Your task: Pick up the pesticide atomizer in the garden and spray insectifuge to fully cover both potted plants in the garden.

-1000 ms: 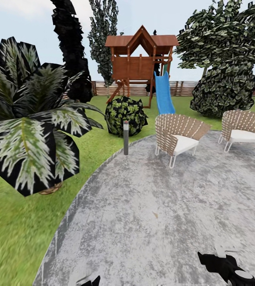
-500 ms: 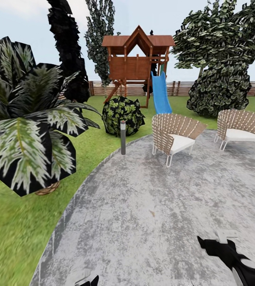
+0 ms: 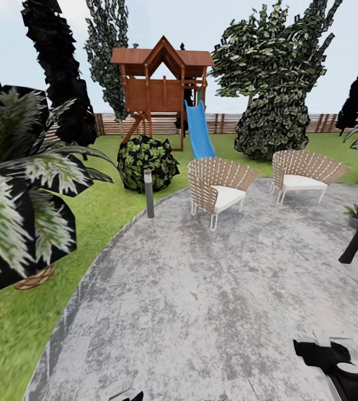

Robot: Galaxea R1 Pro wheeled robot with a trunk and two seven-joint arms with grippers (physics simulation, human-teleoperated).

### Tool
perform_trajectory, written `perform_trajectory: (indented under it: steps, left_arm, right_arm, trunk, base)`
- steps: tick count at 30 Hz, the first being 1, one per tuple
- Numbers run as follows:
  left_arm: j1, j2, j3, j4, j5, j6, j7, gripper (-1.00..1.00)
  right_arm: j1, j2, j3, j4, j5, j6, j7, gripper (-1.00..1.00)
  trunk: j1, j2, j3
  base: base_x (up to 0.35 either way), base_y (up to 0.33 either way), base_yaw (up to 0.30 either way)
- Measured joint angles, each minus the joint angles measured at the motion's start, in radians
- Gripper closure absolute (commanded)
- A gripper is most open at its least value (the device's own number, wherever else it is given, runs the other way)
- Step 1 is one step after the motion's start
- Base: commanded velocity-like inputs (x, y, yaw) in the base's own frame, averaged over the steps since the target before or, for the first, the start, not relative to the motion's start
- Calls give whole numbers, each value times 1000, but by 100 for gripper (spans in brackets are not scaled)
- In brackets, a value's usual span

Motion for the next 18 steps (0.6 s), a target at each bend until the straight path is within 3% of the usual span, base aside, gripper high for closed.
perform_trajectory:
  steps: [18]
  left_arm:
    - [0, -1, 2, 12, 3, 0, 13, -100]
  right_arm:
    - [0, -2, 0, -1, 1, 4, -10, -100]
  trunk:
    - [0, 0, 0]
  base:
    - [0, 0, -296]
